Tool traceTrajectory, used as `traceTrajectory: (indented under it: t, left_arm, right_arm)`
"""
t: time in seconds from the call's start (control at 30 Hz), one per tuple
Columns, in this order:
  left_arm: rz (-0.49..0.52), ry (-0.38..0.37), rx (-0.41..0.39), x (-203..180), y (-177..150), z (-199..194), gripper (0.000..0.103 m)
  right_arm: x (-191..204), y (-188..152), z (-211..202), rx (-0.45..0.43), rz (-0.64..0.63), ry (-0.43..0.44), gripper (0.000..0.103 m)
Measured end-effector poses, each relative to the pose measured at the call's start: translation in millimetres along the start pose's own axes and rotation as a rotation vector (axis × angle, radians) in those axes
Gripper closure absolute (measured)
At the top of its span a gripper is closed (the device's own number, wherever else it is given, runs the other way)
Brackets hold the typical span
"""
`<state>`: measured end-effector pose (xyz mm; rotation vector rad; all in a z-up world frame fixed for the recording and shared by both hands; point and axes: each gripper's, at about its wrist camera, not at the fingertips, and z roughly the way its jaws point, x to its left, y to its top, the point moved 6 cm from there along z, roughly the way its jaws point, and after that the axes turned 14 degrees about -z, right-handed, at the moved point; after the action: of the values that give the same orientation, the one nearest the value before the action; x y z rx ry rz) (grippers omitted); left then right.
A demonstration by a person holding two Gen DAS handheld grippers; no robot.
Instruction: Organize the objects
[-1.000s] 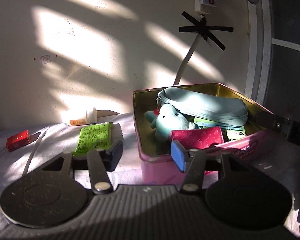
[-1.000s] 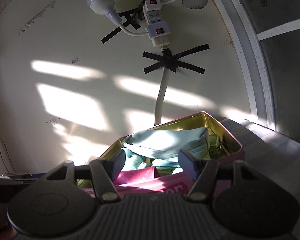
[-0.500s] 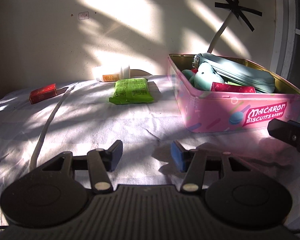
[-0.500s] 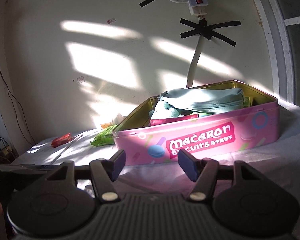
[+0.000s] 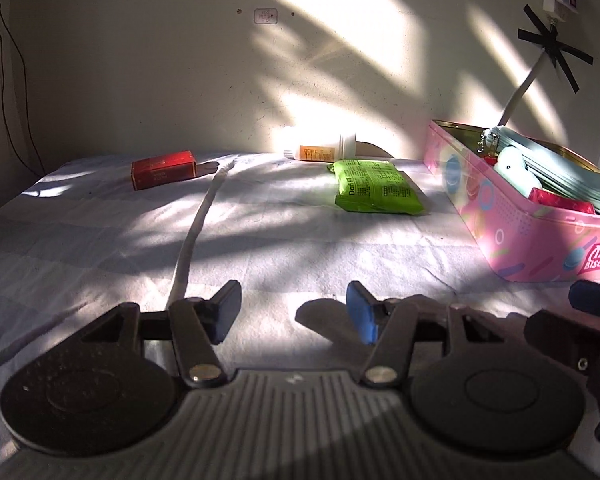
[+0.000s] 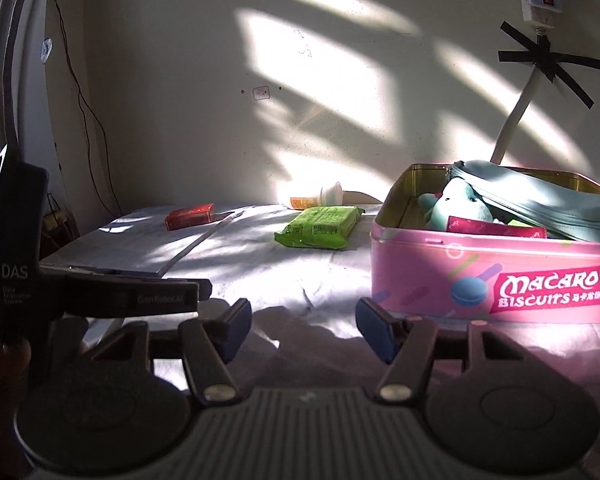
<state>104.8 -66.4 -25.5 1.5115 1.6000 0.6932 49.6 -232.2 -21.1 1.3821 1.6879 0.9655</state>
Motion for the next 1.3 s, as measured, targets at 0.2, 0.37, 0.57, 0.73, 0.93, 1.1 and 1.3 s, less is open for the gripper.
traceTrajectory:
  t: [0.2,0.37,0.57,0.73,0.93,1.1,1.3]
  left_arm:
    - [-0.003,0.036,-0.029,25.1,21.1,11.6,0.043]
    - [0.027,0.036,-0.047,31.1,37.1,24.1,0.042]
    - [-0.027,0.037,-0.01,44.4,33.8,42.0,0.042]
    - [-0.054,0.031,0.026,49.2,30.0,48.3,0.041]
    - [-0.057,0.037,0.032,51.5,29.4,50.0,0.038]
    - [-0.056,0.036,0.038,52.8,29.8,51.6,0.037]
    - [-0.06,0.03,0.039,52.6,29.6,51.0,0.037]
  right_arm:
    - [28.6,8.7,29.3,0.04,-0.036,0.054,0.043]
    - [39.4,15.8,47.9,0.053,-0.038,0.069,0.043]
    - [41.5,15.6,68.8,0.073,-0.028,0.061,0.043]
    - [38.8,12.2,72.3,0.081,-0.004,0.077,0.039]
    - [37.4,13.4,71.5,0.062,0.009,0.097,0.036]
    - [36.9,14.2,69.2,0.043,0.02,0.107,0.034]
    - [35.8,14.9,68.4,0.033,0.027,0.106,0.032]
